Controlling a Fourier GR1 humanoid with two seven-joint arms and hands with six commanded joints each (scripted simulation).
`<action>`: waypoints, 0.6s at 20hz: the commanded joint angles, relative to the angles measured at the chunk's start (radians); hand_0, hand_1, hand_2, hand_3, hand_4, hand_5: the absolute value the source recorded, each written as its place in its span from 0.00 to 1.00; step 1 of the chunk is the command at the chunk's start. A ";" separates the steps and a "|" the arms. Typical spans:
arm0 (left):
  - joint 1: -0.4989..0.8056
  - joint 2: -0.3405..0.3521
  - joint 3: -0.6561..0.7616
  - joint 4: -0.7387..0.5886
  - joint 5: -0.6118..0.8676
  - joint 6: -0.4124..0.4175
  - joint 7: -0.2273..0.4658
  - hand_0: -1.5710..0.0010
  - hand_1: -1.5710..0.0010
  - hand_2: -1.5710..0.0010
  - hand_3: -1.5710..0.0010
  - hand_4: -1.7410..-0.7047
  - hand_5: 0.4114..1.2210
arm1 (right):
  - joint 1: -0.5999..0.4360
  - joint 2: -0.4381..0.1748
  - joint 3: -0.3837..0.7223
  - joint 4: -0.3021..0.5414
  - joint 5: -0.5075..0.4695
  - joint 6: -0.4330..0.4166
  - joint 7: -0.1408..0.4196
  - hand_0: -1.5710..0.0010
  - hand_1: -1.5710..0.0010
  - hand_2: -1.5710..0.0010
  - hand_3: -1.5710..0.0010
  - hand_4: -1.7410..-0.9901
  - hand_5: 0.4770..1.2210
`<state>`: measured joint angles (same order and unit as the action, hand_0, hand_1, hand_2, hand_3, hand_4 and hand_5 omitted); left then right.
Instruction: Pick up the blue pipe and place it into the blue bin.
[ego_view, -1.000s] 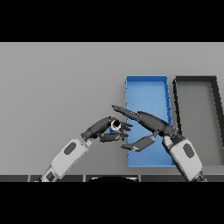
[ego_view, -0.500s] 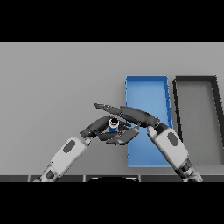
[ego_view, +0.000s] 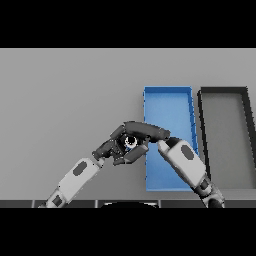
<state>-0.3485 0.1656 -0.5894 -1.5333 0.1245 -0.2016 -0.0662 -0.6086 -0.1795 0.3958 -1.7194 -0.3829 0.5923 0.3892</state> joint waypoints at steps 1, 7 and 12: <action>0.009 -0.010 0.003 -0.002 0.012 -0.002 -0.010 0.22 0.23 0.24 0.67 0.05 0.98 | 0.011 0.003 0.005 -0.009 -0.012 -0.008 -0.002 0.23 0.22 0.22 0.30 0.33 0.31; 0.009 0.000 0.008 -0.013 0.031 -0.001 -0.005 0.06 0.07 0.06 0.65 0.01 0.99 | 0.024 0.008 0.008 -0.035 0.093 -0.016 -0.095 0.06 0.06 0.06 0.08 0.37 0.82; -0.021 0.002 -0.018 0.010 -0.015 -0.002 -0.020 0.10 0.24 0.21 0.67 0.19 1.00 | 0.049 0.040 -0.005 -0.040 0.058 -0.005 -0.067 0.02 0.02 0.02 0.03 0.35 0.94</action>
<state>-0.3695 0.1678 -0.6076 -1.5233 0.1078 -0.2049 -0.0936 -0.5591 -0.1402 0.3907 -1.7592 -0.3279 0.5871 0.3222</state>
